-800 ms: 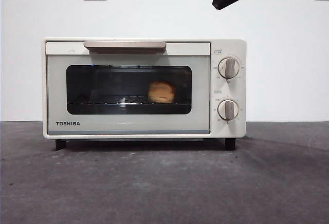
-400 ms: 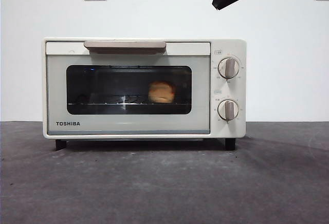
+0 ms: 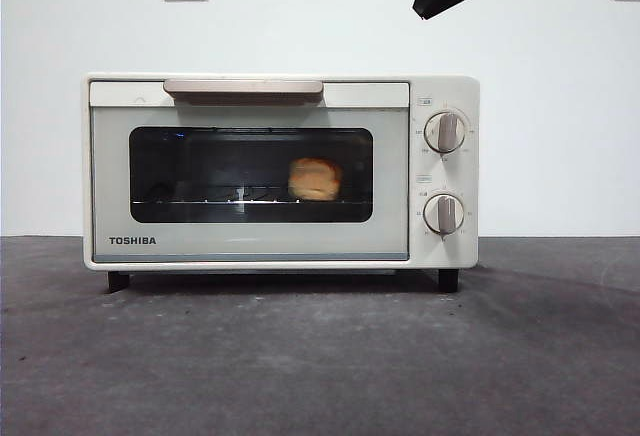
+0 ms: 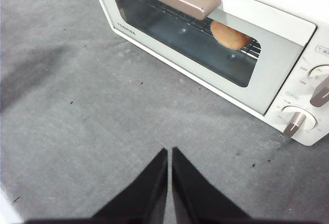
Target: The left arm flap open the oven, the right arm pick bread and place it into oven, the left arm flap close the oven
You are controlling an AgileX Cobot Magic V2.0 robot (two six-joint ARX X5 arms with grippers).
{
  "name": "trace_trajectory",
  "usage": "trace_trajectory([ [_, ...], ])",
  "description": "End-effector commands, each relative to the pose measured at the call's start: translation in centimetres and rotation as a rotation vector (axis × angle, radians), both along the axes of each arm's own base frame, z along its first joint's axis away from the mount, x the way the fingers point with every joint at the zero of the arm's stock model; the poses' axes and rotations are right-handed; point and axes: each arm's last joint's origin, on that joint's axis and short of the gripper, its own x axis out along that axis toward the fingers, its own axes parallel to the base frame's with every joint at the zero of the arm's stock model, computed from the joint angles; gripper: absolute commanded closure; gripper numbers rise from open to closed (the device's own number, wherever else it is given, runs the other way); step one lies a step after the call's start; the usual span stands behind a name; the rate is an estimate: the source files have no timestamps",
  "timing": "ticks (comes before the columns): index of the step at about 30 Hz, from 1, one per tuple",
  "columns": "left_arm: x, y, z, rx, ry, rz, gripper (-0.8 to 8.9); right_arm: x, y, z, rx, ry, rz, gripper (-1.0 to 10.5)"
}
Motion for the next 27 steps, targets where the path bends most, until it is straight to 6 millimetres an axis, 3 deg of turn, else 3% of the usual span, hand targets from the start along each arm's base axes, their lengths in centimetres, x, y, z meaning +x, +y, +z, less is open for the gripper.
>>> trace_trajectory([
  [1, 0.1, 0.0, -0.5, 0.001, 0.005, 0.002, 7.94, 0.0, 0.2, 0.2, 0.012, -0.003, 0.001, 9.4],
  [21, 0.1, 0.0, -0.5, 0.001, 0.005, 0.001, 7.94, 0.0, 0.2, 0.2, 0.014, -0.004, 0.001, 9.4],
  [27, 0.1, 0.0, -0.5, 0.001, 0.005, 0.002, 7.94, -0.2, -2.0, 1.8, 0.048, -0.103, -0.107, 9.4],
])
